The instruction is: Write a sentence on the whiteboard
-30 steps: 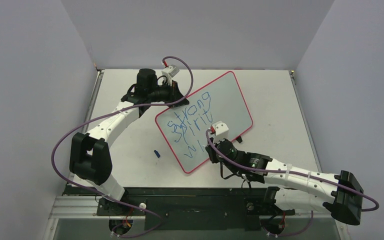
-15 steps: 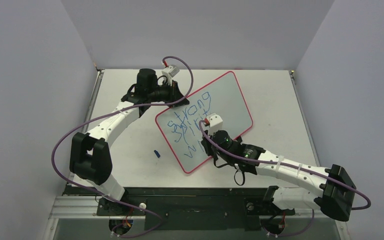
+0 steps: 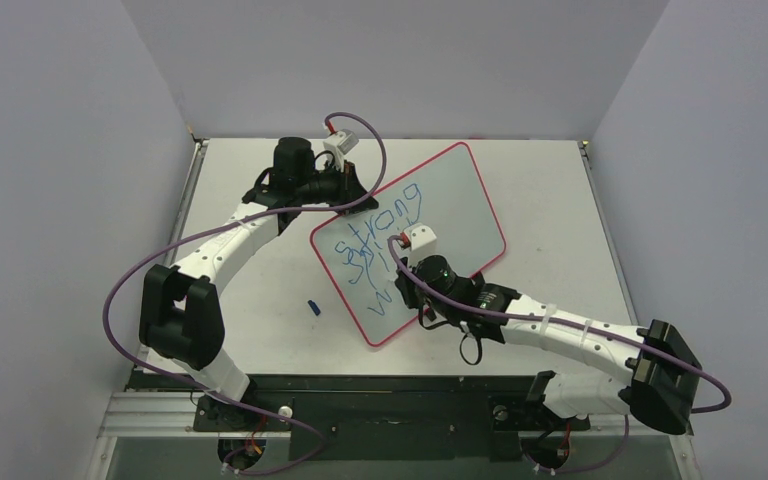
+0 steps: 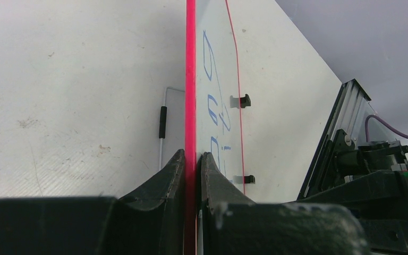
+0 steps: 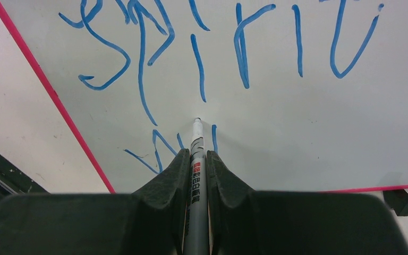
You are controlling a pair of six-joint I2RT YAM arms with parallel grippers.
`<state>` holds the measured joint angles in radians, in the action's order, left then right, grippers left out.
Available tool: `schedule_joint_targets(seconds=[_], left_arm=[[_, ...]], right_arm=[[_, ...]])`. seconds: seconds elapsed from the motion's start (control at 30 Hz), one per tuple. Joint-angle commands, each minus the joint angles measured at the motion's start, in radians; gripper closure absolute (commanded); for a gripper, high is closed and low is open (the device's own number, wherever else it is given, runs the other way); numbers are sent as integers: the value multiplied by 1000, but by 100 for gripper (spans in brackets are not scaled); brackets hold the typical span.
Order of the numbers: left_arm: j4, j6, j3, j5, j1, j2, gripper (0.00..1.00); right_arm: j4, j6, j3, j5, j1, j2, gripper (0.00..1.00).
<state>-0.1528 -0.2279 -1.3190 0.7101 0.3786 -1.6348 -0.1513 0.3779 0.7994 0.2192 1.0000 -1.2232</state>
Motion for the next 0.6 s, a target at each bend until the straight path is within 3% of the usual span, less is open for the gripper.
schedule_joint_targets(seconds=[0.0, 0.57], left_arm=[[11, 81, -9, -4, 26, -14, 100], [9, 82, -8, -4, 28, -14, 100]], right_arm=[[43, -1, 38, 2, -24, -14, 100], [4, -18, 19, 13, -74, 12, 100]])
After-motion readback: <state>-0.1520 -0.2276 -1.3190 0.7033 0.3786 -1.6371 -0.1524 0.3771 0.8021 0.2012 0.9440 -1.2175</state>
